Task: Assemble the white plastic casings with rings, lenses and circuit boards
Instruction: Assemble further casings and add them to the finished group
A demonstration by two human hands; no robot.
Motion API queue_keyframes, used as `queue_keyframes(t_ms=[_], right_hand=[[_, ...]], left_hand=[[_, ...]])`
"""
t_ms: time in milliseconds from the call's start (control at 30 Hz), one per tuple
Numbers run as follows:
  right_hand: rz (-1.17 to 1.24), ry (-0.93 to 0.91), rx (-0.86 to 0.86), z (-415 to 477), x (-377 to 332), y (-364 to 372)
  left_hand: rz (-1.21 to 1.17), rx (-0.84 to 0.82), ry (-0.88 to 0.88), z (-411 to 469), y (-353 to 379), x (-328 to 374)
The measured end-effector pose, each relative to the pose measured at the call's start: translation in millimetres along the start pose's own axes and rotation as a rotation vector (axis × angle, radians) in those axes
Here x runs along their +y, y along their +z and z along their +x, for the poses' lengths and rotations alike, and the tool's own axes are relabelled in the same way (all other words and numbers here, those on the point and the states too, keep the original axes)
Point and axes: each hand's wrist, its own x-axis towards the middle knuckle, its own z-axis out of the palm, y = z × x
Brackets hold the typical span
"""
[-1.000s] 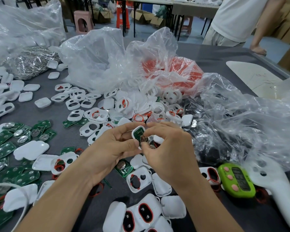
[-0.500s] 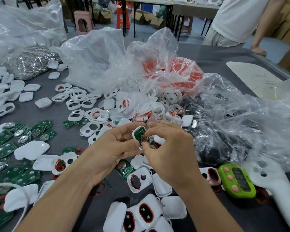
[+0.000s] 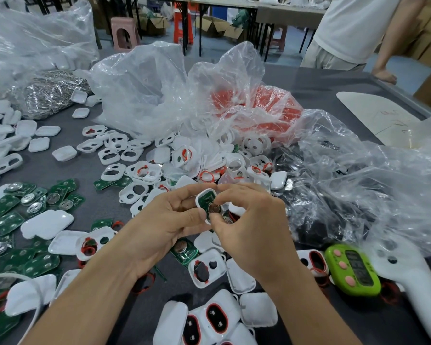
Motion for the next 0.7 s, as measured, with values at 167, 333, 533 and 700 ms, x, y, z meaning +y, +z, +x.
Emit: queue_keyframes(t_ms=[167,333,533,700], right_hand=[[0.048,0.000,0.007,0.8,0.3,-0.1],[0.195,0.151,-0.037,2.6,1.2,-0.7],[0.135,0.372,0.054,15.7,26.0,-26.7],[-0.188,0.410,-0.085,19.2,36.8,-42.5]], left_hand=[[-0.024,-0.023,0.005,-1.8,-0.3,2.8],[-0.089,0.038,0.014,0.1,2.7,4.3],[-0.129,0.064,0.009,1.5,3.0,4.4],[-0.123,0.061,0.018,1.6,-1.3,5.1]])
